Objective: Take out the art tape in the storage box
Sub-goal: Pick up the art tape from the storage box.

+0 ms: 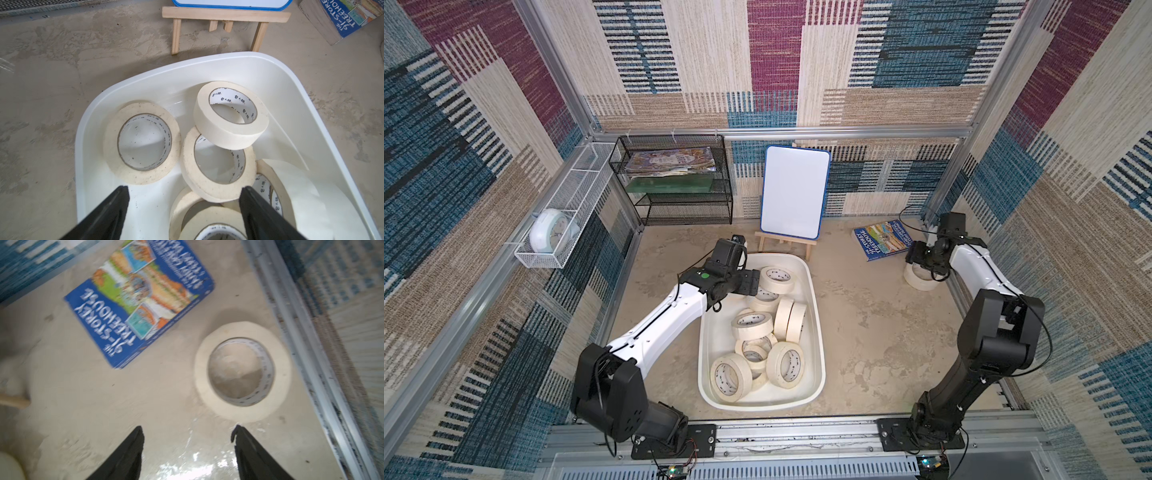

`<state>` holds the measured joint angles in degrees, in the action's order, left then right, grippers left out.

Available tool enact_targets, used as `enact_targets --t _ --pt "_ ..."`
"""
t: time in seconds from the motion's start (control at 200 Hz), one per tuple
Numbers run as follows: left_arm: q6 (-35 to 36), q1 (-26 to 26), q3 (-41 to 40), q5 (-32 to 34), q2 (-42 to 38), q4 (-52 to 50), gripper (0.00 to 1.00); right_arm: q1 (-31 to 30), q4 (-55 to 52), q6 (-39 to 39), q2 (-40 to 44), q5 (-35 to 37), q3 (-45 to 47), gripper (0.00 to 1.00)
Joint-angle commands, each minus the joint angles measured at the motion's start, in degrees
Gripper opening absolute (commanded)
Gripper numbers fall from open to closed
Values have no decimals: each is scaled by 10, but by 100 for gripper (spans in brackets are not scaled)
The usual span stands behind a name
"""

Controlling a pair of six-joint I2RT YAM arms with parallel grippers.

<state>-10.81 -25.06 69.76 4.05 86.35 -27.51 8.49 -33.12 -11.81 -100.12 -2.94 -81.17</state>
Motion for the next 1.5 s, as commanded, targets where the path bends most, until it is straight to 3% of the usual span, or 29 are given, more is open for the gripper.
enact_targets --t 0.0,0.32,0.446,0.661,0.871,1.001,1.117,1.177,1.277,1.362,1.497 --pt "-11 0 35 -38 47 9 87 -59 -4 7 34 -26 28 72" --pt "11 -10 139 -49 168 -54 82 -221 19 16 134 -54 105 71" --pt "37 -20 168 -3 205 -70 80 -254 23 8 154 -55 132 70" --pt "42 -20 193 -4 256 -72 74 -286 36 -1 163 -45 164 69" --pt "37 -20 190 -20 276 -65 57 -300 47 -2 161 -39 166 69" --pt "29 -21 186 -44 287 -61 39 -304 53 -2 160 -37 164 69" --pt "27 -21 176 -54 288 -72 30 -305 50 0 162 -32 162 69" --pt "30 -22 166 -55 277 -86 34 -305 47 1 166 -26 163 69" --pt "36 -22 147 -57 253 -104 64 -305 46 6 170 -21 163 69" --pt "40 -22 148 -71 251 -120 79 -306 46 5 167 -21 162 68" --pt "39 -22 163 -98 276 -122 81 -306 48 4 164 -21 165 68"
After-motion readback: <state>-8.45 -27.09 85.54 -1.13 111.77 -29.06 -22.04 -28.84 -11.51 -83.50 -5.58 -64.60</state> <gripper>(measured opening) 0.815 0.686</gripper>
